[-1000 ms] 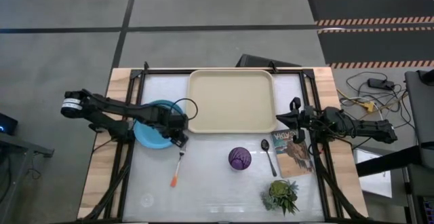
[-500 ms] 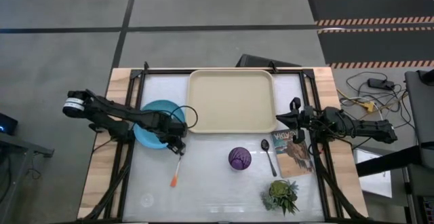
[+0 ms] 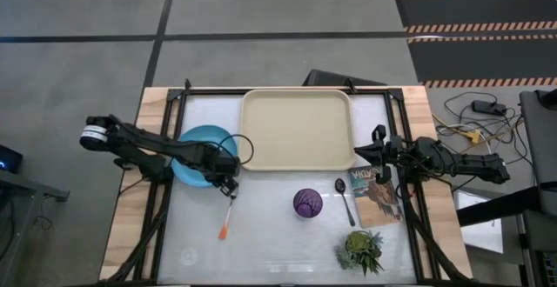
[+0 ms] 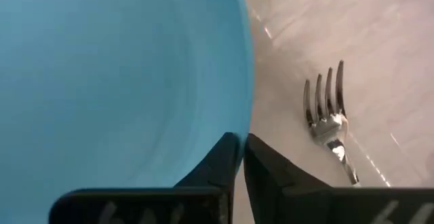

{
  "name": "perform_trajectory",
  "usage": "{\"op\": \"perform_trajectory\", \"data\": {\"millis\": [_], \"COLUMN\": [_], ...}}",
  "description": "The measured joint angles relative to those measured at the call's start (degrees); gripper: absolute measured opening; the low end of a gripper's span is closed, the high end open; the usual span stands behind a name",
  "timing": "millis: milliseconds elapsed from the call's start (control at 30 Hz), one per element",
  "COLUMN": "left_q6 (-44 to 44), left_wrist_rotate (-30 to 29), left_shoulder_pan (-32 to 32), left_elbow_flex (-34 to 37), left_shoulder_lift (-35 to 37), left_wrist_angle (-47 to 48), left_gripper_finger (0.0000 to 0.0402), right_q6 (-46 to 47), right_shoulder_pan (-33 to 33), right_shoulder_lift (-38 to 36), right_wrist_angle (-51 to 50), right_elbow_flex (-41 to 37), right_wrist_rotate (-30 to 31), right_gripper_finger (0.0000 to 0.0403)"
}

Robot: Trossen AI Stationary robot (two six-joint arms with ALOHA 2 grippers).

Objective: Pick and place plate/cup/fork/spoon on tray
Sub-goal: Put the blue plate on the left of the tray

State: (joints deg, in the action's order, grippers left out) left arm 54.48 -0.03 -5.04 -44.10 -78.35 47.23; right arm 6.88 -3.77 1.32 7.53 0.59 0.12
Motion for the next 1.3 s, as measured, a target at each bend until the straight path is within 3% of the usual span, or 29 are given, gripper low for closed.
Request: {"op": "perform_trajectory", "data": {"millis": [233,467,667,800,1033,1300], "left_q6": [-0.65,-2.61,-11.93,-20.66,-37.21,-48.65], "left_wrist_rotate": [-3.92,-17.13,-25.52,-29.27,-29.3,-29.42], "left_shoulder_pan": [-0.04,0.04,0.04,0.04,0.11,1.3], "left_elbow_flex": [-4.68,-11.36,-15.58,-16.96,-17.2,-17.22], "left_shoulder_lift": [2.95,7.26,7.42,6.07,2.17,-5.01], "left_wrist_angle": [6.38,9.35,6.64,0.2,-17.96,-27.58], "left_gripper_finger": [0.0001,0.0,0.0,0.0,0.0,0.0], "right_q6": [0.06,0.02,0.02,0.02,-0.01,-0.01], "right_shoulder_pan": [0.0,0.0,0.0,0.0,0.0,0.0], "right_shoulder_lift": [0.0,0.0,-0.02,-0.02,-0.09,-0.09], "right_wrist_angle": [0.0,0.04,0.04,0.04,0.06,0.04], "right_elbow_flex": [0.01,0.02,0.0,0.02,0.02,0.01], "right_wrist_rotate": [0.0,0.0,-0.02,-0.02,-0.02,-0.02], "right_gripper_finger": [0.0009,0.0009,0.0009,0.0009,0.0009,0.0009]}}
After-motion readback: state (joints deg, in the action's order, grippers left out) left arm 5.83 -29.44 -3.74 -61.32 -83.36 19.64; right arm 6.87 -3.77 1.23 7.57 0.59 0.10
